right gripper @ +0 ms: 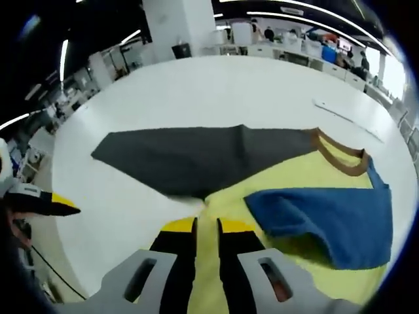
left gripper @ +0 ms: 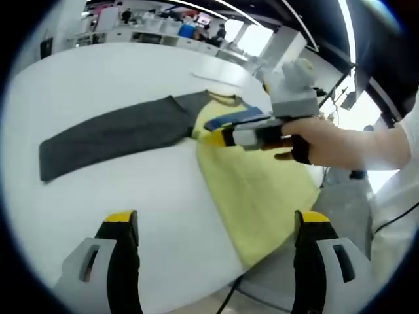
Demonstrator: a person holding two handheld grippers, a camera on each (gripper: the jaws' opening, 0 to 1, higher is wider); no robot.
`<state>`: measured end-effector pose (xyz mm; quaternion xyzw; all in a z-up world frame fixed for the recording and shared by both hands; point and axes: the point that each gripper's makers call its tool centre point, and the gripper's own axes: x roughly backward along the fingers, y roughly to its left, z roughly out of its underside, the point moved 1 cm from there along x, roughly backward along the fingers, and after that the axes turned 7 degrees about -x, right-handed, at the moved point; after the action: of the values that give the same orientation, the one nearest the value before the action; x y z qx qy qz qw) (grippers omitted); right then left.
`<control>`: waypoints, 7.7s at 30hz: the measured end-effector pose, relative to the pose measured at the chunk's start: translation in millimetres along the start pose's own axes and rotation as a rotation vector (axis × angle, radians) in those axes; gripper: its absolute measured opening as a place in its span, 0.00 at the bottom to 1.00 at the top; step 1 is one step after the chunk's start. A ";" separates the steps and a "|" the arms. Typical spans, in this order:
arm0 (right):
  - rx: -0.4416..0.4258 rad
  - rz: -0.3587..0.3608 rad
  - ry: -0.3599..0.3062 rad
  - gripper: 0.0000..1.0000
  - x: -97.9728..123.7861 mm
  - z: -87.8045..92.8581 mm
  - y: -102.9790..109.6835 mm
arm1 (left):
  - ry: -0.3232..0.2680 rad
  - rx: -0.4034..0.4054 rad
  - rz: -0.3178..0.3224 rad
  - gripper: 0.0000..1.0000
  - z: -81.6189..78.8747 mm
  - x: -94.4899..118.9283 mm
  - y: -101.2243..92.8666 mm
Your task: Fold the garment on the visible template until the final outline fits inside the template.
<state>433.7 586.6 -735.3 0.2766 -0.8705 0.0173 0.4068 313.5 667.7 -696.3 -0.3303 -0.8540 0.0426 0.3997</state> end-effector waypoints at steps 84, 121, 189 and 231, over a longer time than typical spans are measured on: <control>0.589 -0.140 -0.128 0.04 28.1 0.4 -31.0 | 0.011 0.028 -0.045 0.95 8.5 5.4 9.3; 0.308 -0.036 -0.156 0.06 22.7 -0.1 -68.6 | 0.030 0.044 -0.052 0.94 12.8 0.8 16.1; 0.334 -0.123 -0.186 0.02 -30.0 -49.1 -59.9 | 0.046 0.047 -0.052 0.94 5.3 -9.2 21.8; 0.134 -0.092 -0.193 0.56 110.6 -2.5 -102.8 | -0.003 -0.021 -0.022 0.94 -30.6 10.4 -26.4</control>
<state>429.3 448.5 -674.3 0.3435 -0.8888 0.0301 0.3019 316.5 647.5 -659.9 -0.3252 -0.8586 0.0296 0.3952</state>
